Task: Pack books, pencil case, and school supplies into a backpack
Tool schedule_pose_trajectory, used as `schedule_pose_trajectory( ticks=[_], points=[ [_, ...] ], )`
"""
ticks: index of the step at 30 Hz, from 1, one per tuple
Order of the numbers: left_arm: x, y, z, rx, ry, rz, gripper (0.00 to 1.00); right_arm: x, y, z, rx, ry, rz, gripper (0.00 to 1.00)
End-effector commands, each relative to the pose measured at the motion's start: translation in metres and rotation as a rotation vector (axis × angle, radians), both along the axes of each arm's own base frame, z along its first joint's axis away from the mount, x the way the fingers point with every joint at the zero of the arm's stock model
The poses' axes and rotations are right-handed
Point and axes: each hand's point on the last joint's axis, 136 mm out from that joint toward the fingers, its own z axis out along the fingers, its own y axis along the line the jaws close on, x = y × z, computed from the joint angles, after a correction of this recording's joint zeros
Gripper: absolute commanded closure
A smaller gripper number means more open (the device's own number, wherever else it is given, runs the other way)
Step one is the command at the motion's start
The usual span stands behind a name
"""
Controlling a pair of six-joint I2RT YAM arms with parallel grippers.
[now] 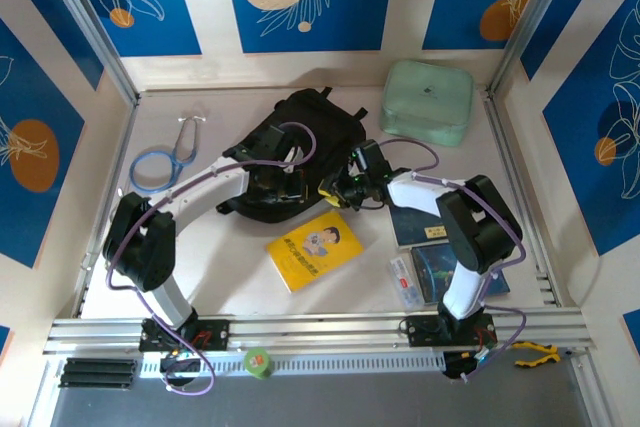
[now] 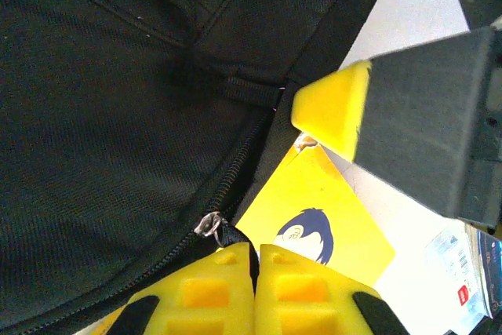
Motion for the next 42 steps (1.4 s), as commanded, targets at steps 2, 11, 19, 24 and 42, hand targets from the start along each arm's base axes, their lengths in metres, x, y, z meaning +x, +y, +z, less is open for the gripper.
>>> schedule_pose_trajectory(
  ticks=[2, 11, 19, 24, 42],
  points=[
    [-0.007, 0.010, 0.025, 0.033, -0.026, 0.012, 1.00, 0.016, 0.006, 0.003, 0.016, -0.019, 0.011, 0.90],
    [-0.038, 0.087, 0.016, 0.384, 0.040, 0.075, 1.00, 0.029, -0.012, 0.001, -0.145, -0.069, -0.028, 1.00],
    [-0.036, 0.124, 0.008, 0.577, 0.035, 0.087, 1.00, 0.026, -0.021, -0.007, -0.246, -0.066, -0.061, 1.00],
    [-0.032, 0.149, 0.006, 0.666, 0.028, 0.110, 1.00, 0.032, -0.032, -0.008, -0.299, -0.088, -0.082, 1.00],
    [0.018, 0.045, 0.032, 0.239, -0.134, -0.107, 1.00, 0.066, -0.018, 0.050, -0.186, -0.256, 0.047, 0.50]
  ],
)
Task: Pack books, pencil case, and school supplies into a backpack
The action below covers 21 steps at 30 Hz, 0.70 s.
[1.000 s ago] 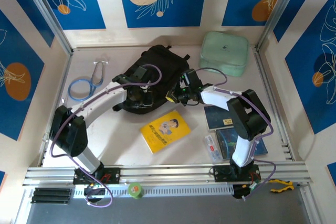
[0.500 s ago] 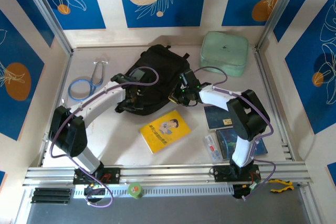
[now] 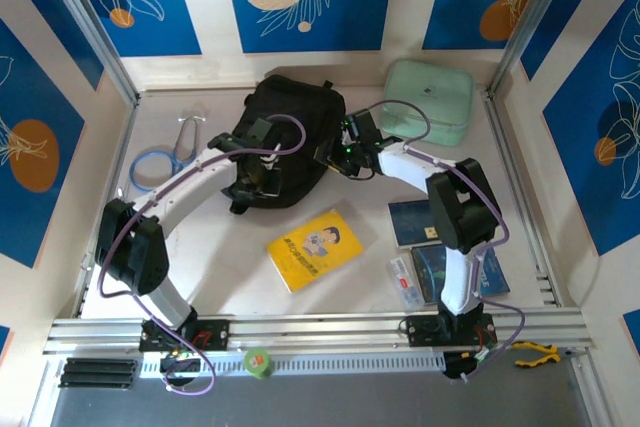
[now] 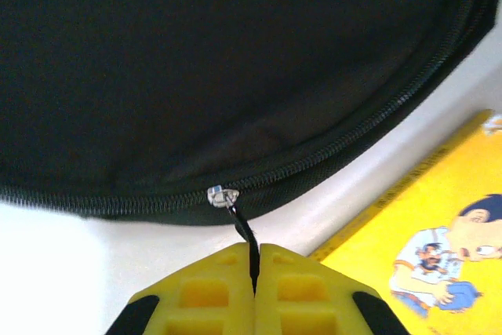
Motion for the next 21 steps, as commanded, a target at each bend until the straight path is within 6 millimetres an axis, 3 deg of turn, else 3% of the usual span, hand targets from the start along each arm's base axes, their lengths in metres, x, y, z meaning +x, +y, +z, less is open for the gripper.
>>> schedule_pose_trajectory(
  ticks=[1, 4, 9, 14, 18, 21],
  points=[
    [0.012, -0.037, 0.019, -0.135, -0.040, -0.092, 1.00, -0.025, -0.013, 0.021, 0.025, 0.033, -0.033, 0.48],
    [0.016, -0.054, 0.023, -0.218, -0.043, -0.109, 1.00, -0.051, -0.019, 0.015, 0.060, 0.110, -0.057, 0.44],
    [0.018, -0.070, 0.012, -0.275, -0.003, -0.123, 1.00, -0.074, -0.006, 0.002, 0.139, 0.244, -0.042, 0.42],
    [0.015, -0.071, 0.006, -0.273, 0.021, -0.125, 1.00, -0.064, 0.012, 0.005, 0.183, 0.246, -0.027, 0.32],
    [0.013, -0.068, 0.005, -0.271, 0.017, -0.119, 1.00, -0.054, 0.031, 0.007, 0.223, 0.250, 0.013, 0.32],
    [0.011, -0.064, 0.002, -0.256, 0.020, -0.112, 1.00, -0.055, 0.036, -0.004, 0.195, 0.279, 0.007, 0.36]
  ],
)
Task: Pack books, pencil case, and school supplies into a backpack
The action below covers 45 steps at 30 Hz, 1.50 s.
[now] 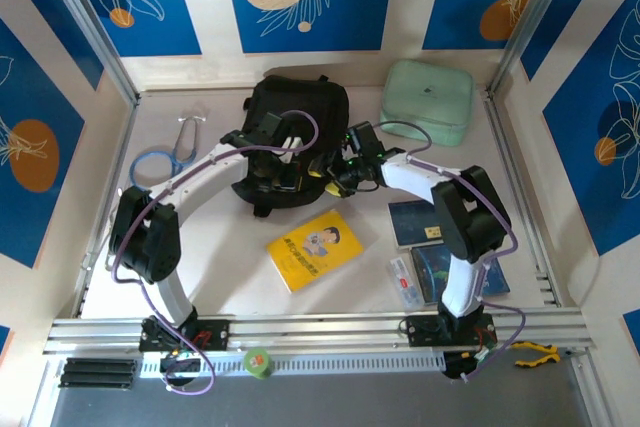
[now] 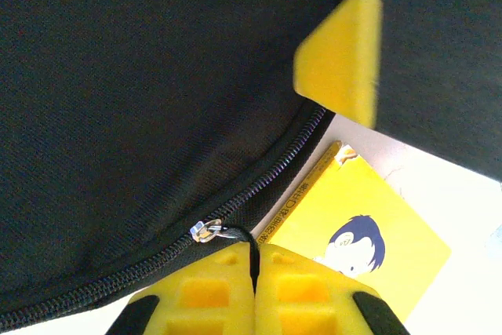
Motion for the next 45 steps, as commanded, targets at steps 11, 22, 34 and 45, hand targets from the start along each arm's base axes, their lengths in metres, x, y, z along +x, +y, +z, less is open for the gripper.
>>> schedule_pose_trajectory(
  ticks=[11, 22, 34, 45],
  points=[
    [-0.011, 0.051, -0.004, 0.263, -0.018, 0.048, 1.00, 0.001, -0.002, -0.018, -0.101, 0.012, -0.021, 0.84],
    [-0.014, 0.104, -0.006, 0.531, -0.055, 0.064, 1.00, 0.004, -0.021, -0.022, -0.209, -0.008, -0.063, 0.92],
    [-0.011, 0.098, -0.015, 0.462, -0.072, 0.030, 1.00, 0.039, -0.035, -0.004, -0.311, -0.172, -0.020, 0.95],
    [-0.002, -0.023, 0.016, 0.074, -0.217, -0.117, 1.00, 0.041, -0.084, 0.027, -0.254, -0.219, -0.127, 0.62]
  ],
)
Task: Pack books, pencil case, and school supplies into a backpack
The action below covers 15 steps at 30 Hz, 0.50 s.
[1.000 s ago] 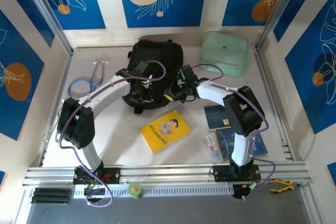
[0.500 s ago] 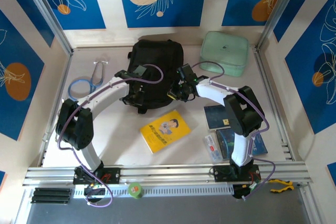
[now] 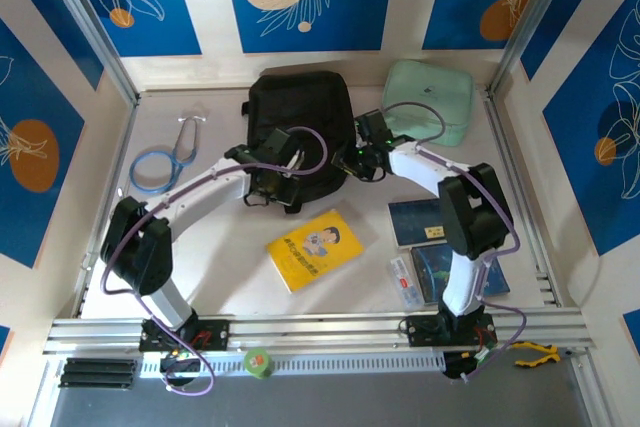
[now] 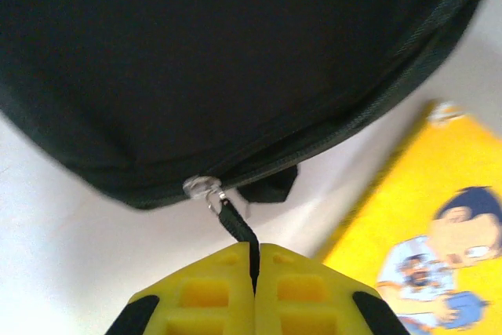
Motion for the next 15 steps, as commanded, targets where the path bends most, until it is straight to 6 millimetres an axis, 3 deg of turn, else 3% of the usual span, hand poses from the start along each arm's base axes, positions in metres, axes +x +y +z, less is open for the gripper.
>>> schedule_pose_trajectory(
  ticks=[1, 4, 8, 15],
  points=[
    [0.016, -0.046, 0.024, -0.153, -0.059, -0.048, 1.00, -0.008, -0.018, 0.029, 0.046, -0.046, -0.061, 0.59],
    [0.030, -0.058, 0.030, -0.147, -0.085, -0.048, 1.00, -0.028, -0.030, 0.029, 0.071, -0.008, -0.115, 0.48],
    [0.033, -0.077, 0.031, -0.186, -0.079, -0.086, 1.00, -0.056, -0.032, 0.026, 0.136, 0.068, -0.172, 0.43],
    [0.021, -0.074, 0.019, -0.185, -0.053, -0.077, 1.00, -0.072, -0.009, 0.025, 0.264, 0.137, -0.202, 0.40]
  ],
)
